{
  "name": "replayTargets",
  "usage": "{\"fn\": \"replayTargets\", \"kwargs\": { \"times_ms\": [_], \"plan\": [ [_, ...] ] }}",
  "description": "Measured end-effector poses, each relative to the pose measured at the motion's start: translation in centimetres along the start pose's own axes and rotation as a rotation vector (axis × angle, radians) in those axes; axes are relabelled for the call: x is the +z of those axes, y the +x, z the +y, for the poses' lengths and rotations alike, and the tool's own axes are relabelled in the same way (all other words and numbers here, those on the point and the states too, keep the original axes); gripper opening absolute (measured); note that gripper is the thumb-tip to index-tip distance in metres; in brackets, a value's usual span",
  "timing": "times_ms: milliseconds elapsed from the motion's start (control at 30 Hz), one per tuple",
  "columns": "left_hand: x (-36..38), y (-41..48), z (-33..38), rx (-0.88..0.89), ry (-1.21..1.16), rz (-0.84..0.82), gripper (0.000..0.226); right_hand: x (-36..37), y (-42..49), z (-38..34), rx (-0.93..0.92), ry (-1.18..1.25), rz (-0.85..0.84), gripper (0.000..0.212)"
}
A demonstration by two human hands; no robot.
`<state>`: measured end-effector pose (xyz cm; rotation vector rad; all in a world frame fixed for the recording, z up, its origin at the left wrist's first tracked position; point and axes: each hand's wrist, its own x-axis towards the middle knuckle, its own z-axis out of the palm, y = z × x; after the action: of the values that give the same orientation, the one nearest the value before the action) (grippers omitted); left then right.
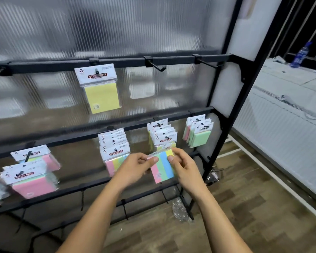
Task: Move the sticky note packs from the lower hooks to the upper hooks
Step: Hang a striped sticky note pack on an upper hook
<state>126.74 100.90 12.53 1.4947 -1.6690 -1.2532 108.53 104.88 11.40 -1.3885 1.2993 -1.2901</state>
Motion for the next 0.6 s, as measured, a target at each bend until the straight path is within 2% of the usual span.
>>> {"fn": "replayTargets", "kwargs": {
  "times_ms": [100, 267, 400, 600],
  "plan": [
    [1.4, 0.7, 1.4, 0.035, -0.080, 0.105, 0.023, -1.6, 1.3, 0.3, 0.033, 0.008, -0.059, 0.015],
    [2.7, 1.0, 3.5, 0.148, -0.093, 0.205, 0.024, -3.5, 2.9, 0.3, 0.034, 0.005, -0.138, 0.010],
    [2.6, 1.1, 4.3, 0.239, -0.084, 0.255, 0.029, -4.4, 4.4, -0.9, -0.074, -0.082, -0.121, 0.023],
    [0.8, 0.3, 5.1, 0.289, 0.005, 0.340, 0.020, -5.0, 6.0, -3.9, -0.236, -0.053, -0.057, 0.015]
  ]
}}
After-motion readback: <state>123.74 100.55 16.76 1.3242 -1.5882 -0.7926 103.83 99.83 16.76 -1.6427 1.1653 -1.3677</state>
